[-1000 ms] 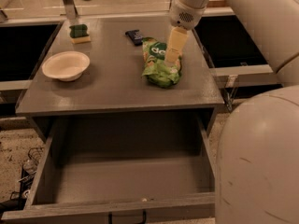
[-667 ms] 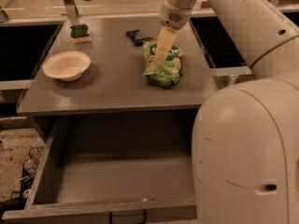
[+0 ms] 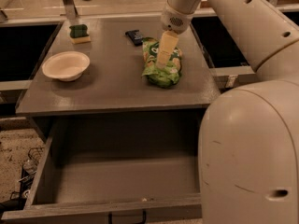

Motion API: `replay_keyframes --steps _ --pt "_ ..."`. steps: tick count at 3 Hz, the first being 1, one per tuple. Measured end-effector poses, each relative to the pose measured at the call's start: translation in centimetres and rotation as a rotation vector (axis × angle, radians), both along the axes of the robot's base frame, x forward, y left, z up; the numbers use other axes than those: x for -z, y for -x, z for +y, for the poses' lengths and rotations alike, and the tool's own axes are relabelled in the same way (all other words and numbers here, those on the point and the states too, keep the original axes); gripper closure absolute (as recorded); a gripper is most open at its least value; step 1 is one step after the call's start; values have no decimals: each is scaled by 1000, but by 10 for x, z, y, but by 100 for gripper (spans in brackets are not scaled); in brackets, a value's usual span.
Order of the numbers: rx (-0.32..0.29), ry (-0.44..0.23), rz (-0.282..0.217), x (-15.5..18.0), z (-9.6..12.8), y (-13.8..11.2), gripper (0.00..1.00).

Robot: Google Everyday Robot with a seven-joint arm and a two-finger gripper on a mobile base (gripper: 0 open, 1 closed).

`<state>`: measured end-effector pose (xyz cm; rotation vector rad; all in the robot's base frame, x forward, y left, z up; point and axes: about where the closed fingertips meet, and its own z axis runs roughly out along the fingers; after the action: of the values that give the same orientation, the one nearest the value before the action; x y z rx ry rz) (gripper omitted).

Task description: Place green rice chip bag into top drawer

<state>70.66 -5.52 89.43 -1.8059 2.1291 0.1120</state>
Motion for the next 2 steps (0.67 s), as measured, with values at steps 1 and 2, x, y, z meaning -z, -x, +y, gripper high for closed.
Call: replay_keyframes --steps 1,2 --pt "4 -18 25 25 -7 16 0" --pt "3 -14 27 27 -6 15 0"
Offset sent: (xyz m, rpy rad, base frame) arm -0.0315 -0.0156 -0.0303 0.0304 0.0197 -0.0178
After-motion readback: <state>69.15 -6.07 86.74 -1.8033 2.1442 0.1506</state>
